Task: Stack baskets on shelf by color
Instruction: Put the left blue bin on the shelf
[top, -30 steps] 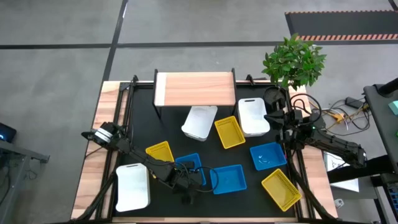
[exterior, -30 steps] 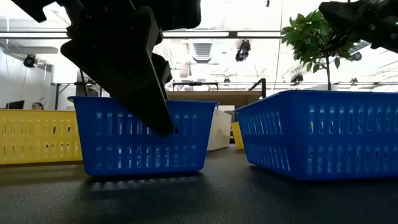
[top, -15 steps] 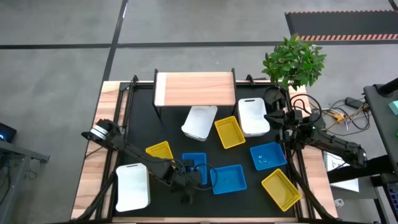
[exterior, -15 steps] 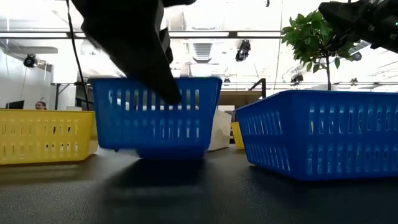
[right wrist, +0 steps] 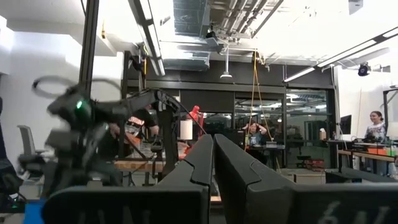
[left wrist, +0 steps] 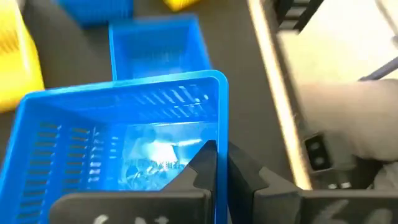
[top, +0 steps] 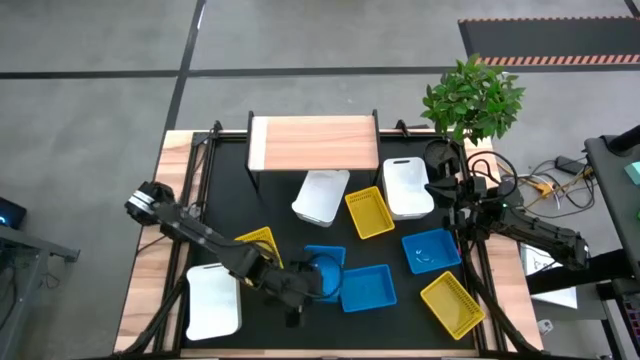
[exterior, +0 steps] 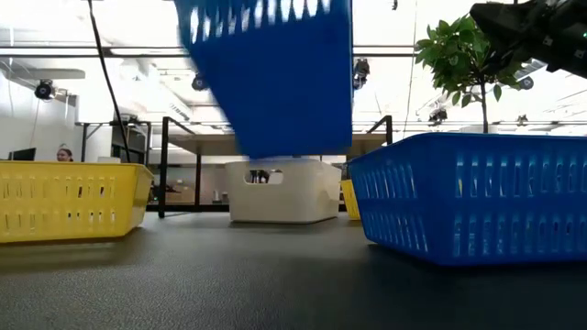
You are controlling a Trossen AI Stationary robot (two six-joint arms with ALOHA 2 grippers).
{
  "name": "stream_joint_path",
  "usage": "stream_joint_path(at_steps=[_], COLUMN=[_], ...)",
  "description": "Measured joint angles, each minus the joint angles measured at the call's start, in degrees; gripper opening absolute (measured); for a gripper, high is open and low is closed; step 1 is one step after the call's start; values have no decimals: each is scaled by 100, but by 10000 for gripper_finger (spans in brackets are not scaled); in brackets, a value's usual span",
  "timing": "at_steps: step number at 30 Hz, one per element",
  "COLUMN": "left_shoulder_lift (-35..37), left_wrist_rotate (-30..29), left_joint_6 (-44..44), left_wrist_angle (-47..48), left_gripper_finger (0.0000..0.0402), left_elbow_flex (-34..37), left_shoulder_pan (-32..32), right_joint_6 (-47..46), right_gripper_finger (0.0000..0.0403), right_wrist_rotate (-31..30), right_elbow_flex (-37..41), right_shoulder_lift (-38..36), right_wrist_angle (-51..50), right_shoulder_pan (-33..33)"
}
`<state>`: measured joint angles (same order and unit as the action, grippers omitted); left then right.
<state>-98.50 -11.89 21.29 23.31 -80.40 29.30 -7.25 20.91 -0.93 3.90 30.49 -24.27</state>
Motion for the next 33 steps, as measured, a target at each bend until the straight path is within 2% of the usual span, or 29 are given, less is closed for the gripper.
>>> stream_joint_path(at_steps=[5, 9, 11, 14, 16, 18, 20, 23, 28, 33], left_shoulder_lift=[367, 759, 953, 1294, 1473, 1665, 1789, 1928, 1989, 1963], left_wrist_rotate=[-222, -574, -894, -1729, -2246, -2470, -2421, -2021, -796, 24], left_joint_6=[-882, -2053, -2710, -3483, -3725, -3828, -3883, -4180, -4705, -4794], left_wrist_angle=[5, 28, 137, 763, 1159, 1581, 1760, 1929, 1894, 1385], left_gripper_finger=[0, 0, 0, 0, 0, 0, 0, 0, 0, 0], left_elbow_flex=[-346, -441, -432, -365, -346, -278, -234, -57, 231, 497], left_shoulder_pan=[11, 9, -36, -174, -387, -739, -1222, -2097, -3590, -4574], right_joint_6=[0, 61, 59, 98, 150, 175, 192, 194, 195, 192], right_gripper_finger=[9, 9, 9, 9, 9, 9, 9, 9, 9, 9], right_wrist_rotate=[1, 2, -2, -1, 0, -2, 0, 0, 0, 0], right_elbow_flex=[0, 0, 0, 0, 0, 0, 0, 0, 0, 0], right_shoulder_lift=[0, 0, 0, 0, 0, 0, 0, 0, 0, 0], right_wrist_angle=[0, 1, 1, 3, 4, 5, 14, 28, 27, 27], right_shoulder_pan=[0, 0, 0, 0, 0, 0, 0, 0, 0, 0])
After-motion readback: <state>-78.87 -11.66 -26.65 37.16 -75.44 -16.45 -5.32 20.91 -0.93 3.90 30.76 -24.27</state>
